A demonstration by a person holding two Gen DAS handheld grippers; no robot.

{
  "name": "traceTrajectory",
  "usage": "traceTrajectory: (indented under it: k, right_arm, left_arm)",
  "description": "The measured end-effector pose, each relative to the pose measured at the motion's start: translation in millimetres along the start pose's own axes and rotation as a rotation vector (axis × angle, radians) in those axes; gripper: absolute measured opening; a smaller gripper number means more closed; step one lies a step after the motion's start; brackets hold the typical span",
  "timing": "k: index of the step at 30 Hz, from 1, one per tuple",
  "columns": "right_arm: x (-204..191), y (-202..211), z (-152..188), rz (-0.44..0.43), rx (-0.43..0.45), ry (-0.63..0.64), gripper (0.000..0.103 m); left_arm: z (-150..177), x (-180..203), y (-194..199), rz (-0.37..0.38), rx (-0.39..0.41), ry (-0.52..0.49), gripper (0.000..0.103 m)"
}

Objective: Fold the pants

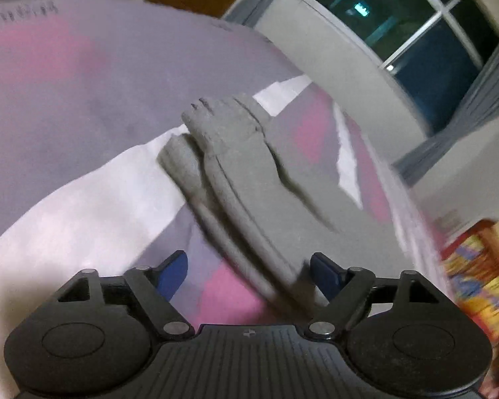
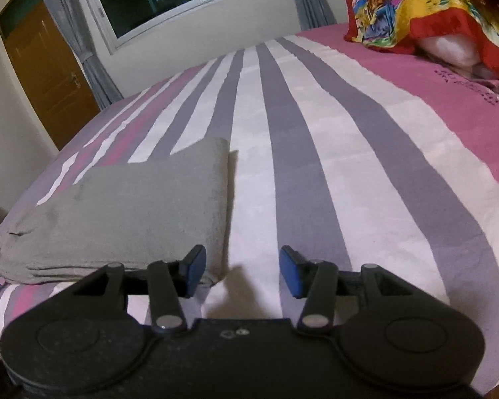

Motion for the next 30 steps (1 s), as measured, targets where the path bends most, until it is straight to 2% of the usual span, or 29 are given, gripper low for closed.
traceTrajectory:
  k: [2, 7, 8, 9, 10, 11, 12, 14, 15, 16, 18, 20, 23, 24, 25, 27, 29, 30]
  right_arm:
    - [-2.8, 0.0, 1.5, -0.009, -0.003, 0.007, 0.056]
    - [0.7, 1.1, 1.2, -0.004, 0.010, -0.041, 0.056]
    - [2.6, 0.7, 0.9, 0.001, 0.011, -0.054, 0.056]
    - [4.3, 0.1, 0.8, 0.004, 0.010, -0.065, 0.056]
    - [5.3, -1.0, 0.4, 0.005, 0.006, -0.071, 0.056]
    - [6.7, -1.1, 0.4, 0.007, 0.005, -0.078, 0.056]
    - [7.3, 1.6, 2.4, 0.010, 0.008, -0.082, 0.056]
    - [9.9, 5.3, 3.1, 0.013, 0.016, -0.085, 0.056]
    - [11.4, 6.9, 3.2, 0.014, 0.020, -0.089, 0.056]
    - [12.9, 7.9, 2.8, 0.014, 0.026, -0.098, 0.056]
    - [16.0, 5.1, 0.7, 0.020, 0.022, -0.119, 0.056]
    - [19.8, 2.8, -1.1, 0.043, 0.016, -0.139, 0.056]
    - [28.3, 2.8, -6.1, 0.102, 0.034, -0.120, 0.057]
    - [32.4, 1.7, -7.8, 0.134, 0.037, -0.108, 0.061]
    - [36.1, 0.0, -9.3, 0.166, 0.037, -0.088, 0.070]
    - [47.5, -8.1, -14.3, 0.273, 0.023, -0.026, 0.077]
    - [58.0, -19.4, -15.9, 0.334, -0.009, 0.027, 0.081]
    - [61.1, -24.7, -14.5, 0.339, -0.023, 0.052, 0.090]
  left_arm:
    - [-13.0, -8.4, -13.8, 0.042, 0.005, 0.024, 0.083]
    - [-31.0, -21.8, -47.5, 0.231, 0.047, 0.132, 0.082]
    - [-30.8, -22.6, -50.2, 0.237, 0.059, 0.141, 0.059]
    - [-30.7, -26.3, -52.8, 0.217, 0.061, 0.163, 0.027]
    - [-30.4, -30.5, -51.6, 0.238, 0.067, 0.221, 0.018]
    - [-31.9, -27.7, -41.8, 0.296, 0.128, 0.245, 0.018]
    - [-31.8, -20.3, -30.4, 0.320, 0.173, 0.202, 0.018]
    - [-24.2, -15.1, -19.2, 0.319, 0.212, 0.155, 0.018]
    - [-15.8, -24.4, -25.7, 0.255, 0.189, 0.130, 0.018]
    - [-5.1, -41.3, -40.9, 0.168, 0.118, 0.134, 0.018]
    - [-5.3, -43.6, -45.0, 0.176, 0.119, 0.134, 0.018]
    - [-8.6, -36.0, -48.0, 0.138, 0.103, 0.092, 0.019]
    - [-11.3, -34.9, -51.5, 0.123, 0.079, 0.087, 0.020]
    - [-16.4, -33.7, -53.9, 0.115, 0.070, 0.083, 0.020]
    - [-21.1, -34.7, -52.4, 0.102, 0.063, 0.074, 0.020]
    - [-22.5, -26.2, -51.9, 0.075, 0.052, 0.055, 0.020]
    - [-27.1, -14.9, -46.2, 0.044, 0.042, 0.030, 0.020]
    - [-28.8, -12.3, -45.5, 0.029, 0.040, 0.017, 0.020]
Point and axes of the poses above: each gripper's, at about its wrist camera, not at the fingertips, and y roughly against the way its jaws point, x to its right, z to its underside, the point moved 7 cm from there along -y, roughly the way its jaws point, and after that the axes turned 10 degrees about z, right-handed, at the moved point
